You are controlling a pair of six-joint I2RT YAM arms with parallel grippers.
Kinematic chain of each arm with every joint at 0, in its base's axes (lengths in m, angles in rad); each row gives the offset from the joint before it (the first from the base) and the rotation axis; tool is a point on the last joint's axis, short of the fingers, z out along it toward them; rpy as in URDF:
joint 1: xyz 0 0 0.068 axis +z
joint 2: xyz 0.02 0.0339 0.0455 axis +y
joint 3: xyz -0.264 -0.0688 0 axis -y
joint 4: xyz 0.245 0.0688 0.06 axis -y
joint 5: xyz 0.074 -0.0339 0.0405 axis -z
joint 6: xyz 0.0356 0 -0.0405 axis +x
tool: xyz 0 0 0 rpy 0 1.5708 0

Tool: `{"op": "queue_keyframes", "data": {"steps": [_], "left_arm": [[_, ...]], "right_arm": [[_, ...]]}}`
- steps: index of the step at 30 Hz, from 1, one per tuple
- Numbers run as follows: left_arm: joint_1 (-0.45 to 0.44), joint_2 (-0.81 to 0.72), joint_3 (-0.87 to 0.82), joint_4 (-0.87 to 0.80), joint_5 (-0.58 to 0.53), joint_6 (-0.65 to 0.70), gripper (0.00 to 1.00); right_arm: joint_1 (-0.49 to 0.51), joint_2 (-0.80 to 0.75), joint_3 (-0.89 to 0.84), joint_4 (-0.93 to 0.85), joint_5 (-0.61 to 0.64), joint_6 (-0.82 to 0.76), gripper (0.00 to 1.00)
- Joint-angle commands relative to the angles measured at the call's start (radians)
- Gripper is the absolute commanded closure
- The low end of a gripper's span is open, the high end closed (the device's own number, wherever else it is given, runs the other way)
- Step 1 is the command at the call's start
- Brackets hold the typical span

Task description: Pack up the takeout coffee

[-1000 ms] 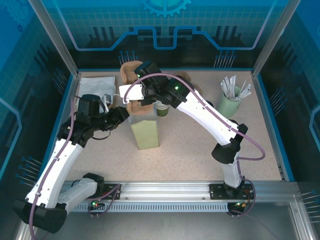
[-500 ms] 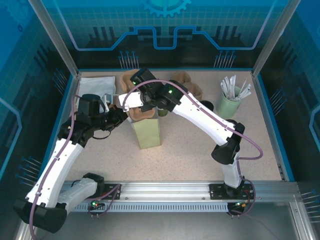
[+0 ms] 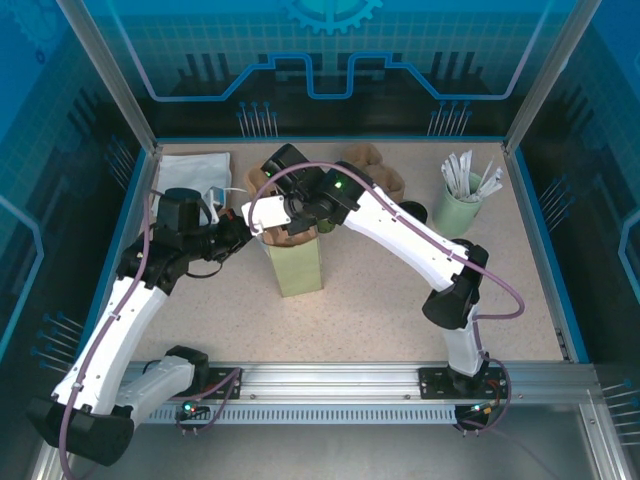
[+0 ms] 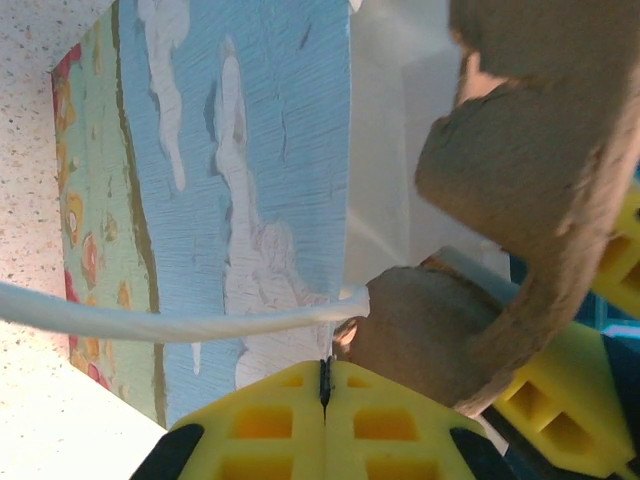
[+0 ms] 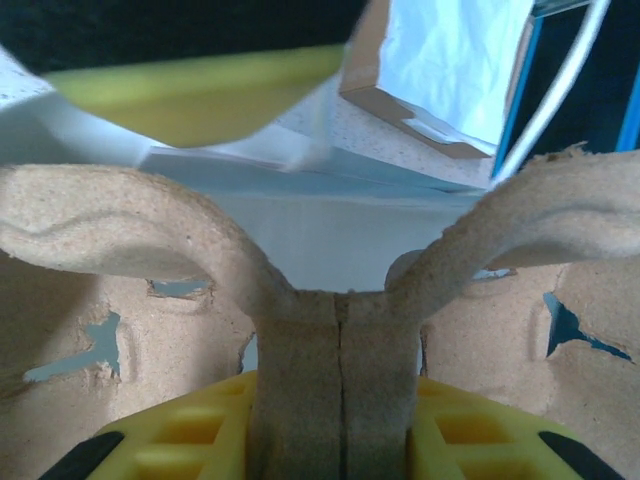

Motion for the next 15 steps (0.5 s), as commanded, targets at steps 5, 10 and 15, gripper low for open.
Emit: {"op": "queue_keyframes", "data": {"steps": [5, 10, 15], "left_arm": [[0.011, -0.013, 0.0, -0.002, 0.046, 0.015, 1.0], [0.008, -0.02, -0.002, 0.0, 0.056, 0.01, 1.0], [0.01, -0.032, -0.006, -0.003, 0.064, 0.01, 1.0]], "right_arm": [[-0.005, 0.064, 0.054, -0.14, -0.068, 0.109, 0.68], [-0.011, 0.073, 0.05, -0.16, -0.061, 0.152, 0.68], [-0.026, 0.086, 0.074, -0.203, -0.06, 0.185, 0.68]]}}
